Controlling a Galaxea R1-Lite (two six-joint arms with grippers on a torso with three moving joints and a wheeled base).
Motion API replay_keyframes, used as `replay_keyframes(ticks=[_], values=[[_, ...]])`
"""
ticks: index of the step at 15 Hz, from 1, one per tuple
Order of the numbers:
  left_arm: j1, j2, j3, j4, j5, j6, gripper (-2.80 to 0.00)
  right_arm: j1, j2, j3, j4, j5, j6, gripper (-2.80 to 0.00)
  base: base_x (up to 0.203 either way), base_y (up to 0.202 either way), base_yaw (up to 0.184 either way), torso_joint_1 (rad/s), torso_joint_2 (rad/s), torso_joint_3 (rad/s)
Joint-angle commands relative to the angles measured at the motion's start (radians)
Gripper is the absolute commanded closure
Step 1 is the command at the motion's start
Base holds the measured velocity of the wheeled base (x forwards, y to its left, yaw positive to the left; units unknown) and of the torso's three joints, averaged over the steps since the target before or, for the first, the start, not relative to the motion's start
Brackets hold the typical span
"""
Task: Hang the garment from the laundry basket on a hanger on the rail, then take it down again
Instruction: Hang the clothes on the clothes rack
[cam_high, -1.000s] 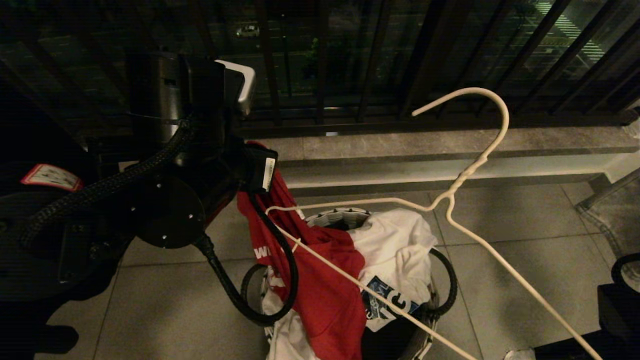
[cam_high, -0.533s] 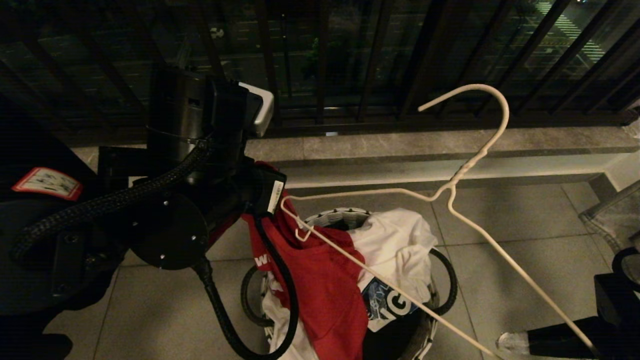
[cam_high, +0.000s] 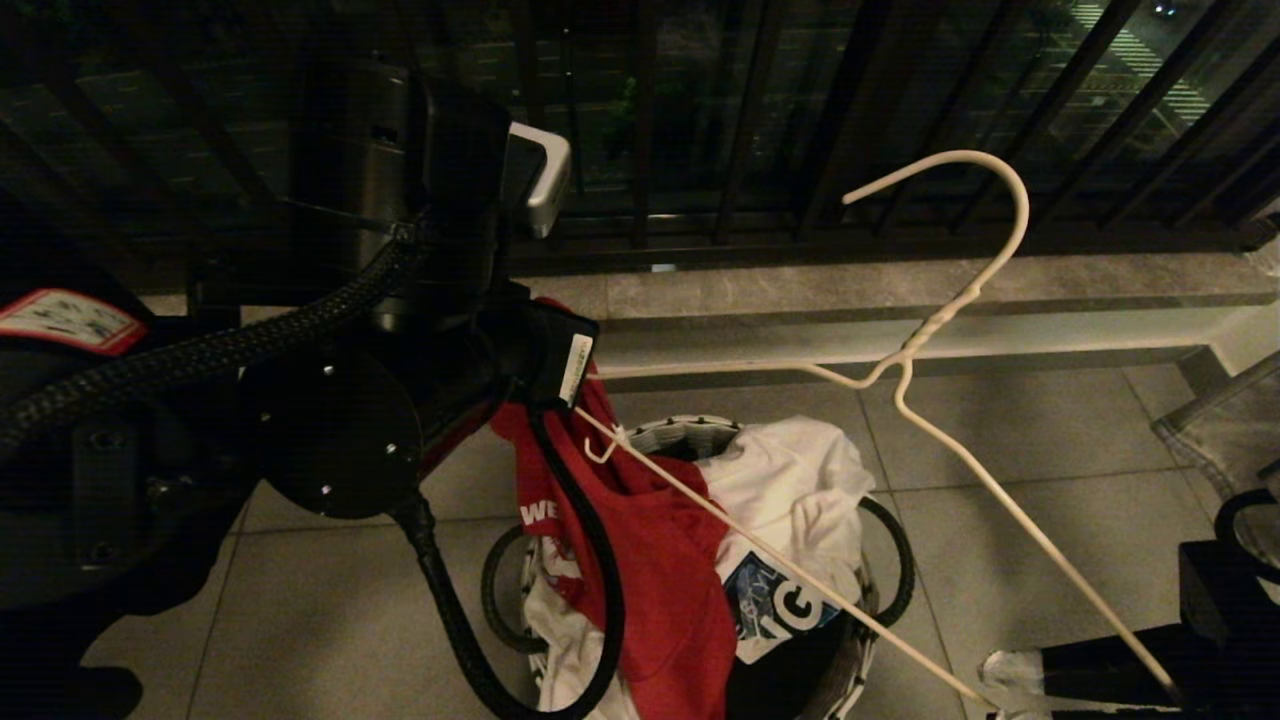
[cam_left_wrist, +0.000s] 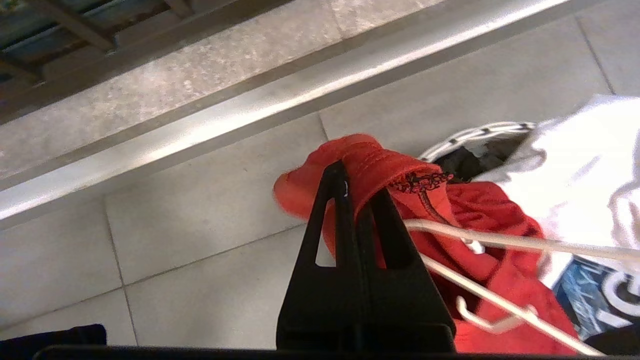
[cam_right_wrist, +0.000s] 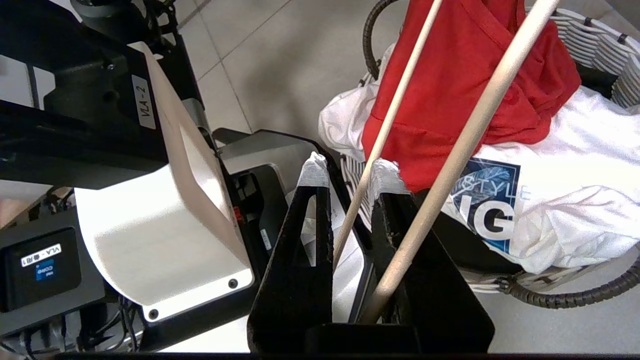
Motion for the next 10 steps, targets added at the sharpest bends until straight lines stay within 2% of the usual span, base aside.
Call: replay_keyframes(ticks=[1, 4, 6, 8, 10], values=[[-0.019, 0.006, -0.021, 0.031, 0.003, -0.008, 0.00, 0.000, -0.003, 0.001, 0.001, 0.004, 0.000, 0.00, 0.000, 0.000, 0.000, 0.000, 0.00, 0.000], [-0.032, 0.019, -0.055, 0.055, -0.027, -0.013, 0.00, 0.000, -0.010, 0.001, -0.019, 0.003, 0.001, 0.00, 0.000, 0.000, 0.000, 0.000, 0.00, 0.000], [-0.040, 0.016, -0.096, 0.115, -0.050, -0.018, 0.00, 0.000, -0.016, 0.009, -0.036, 0.003, -0.001, 0.00, 0.000, 0.000, 0.000, 0.000, 0.00, 0.000], [-0.046, 0.009, -0.142, 0.191, -0.116, -0.046, 0.00, 0.000, -0.028, 0.007, -0.036, 0.003, -0.001, 0.00, 0.000, 0.000, 0.000, 0.000, 0.00, 0.000], [-0.048, 0.014, -0.197, 0.235, -0.130, -0.066, 0.00, 0.002, -0.057, 0.008, -0.036, 0.004, -0.004, 0.00, 0.000, 0.000, 0.000, 0.000, 0.00, 0.000]])
